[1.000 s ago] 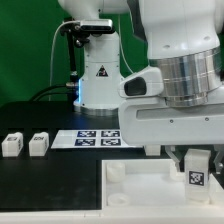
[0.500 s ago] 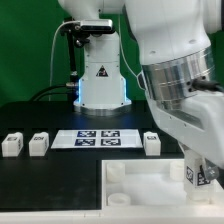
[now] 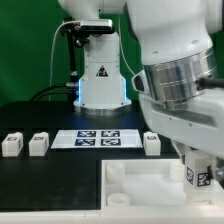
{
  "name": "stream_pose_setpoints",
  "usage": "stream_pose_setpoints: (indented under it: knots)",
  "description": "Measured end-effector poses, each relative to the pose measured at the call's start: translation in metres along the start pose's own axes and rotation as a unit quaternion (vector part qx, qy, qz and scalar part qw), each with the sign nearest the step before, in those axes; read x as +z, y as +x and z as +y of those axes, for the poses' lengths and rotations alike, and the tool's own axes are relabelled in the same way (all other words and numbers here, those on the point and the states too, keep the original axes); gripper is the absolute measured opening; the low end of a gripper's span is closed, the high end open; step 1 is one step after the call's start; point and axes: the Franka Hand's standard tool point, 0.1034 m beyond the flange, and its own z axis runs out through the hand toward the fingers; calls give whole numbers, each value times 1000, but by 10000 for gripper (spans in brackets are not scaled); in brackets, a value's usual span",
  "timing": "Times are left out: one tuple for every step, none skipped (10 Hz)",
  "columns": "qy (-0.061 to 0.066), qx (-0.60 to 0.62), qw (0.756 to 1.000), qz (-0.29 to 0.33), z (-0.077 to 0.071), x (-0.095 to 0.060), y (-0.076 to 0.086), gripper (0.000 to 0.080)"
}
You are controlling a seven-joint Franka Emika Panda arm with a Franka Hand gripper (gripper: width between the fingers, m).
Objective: Assemble one leg
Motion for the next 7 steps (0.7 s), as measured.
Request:
stream_pose_setpoints:
  knots:
    - [-8, -94, 995, 10, -1, -2, 1, 589]
    - [-12, -169, 986, 13, -1, -2, 2, 589]
    - [-13, -195, 981, 13, 0, -2, 2, 639]
    - [-14, -255, 967, 12, 0, -1, 3, 646]
    - [-21, -323, 946, 16, 1, 0, 4, 646]
    - [-33, -395, 918, 26, 1, 1, 5, 646]
    - [-44, -468, 882, 31, 0, 0, 5, 649]
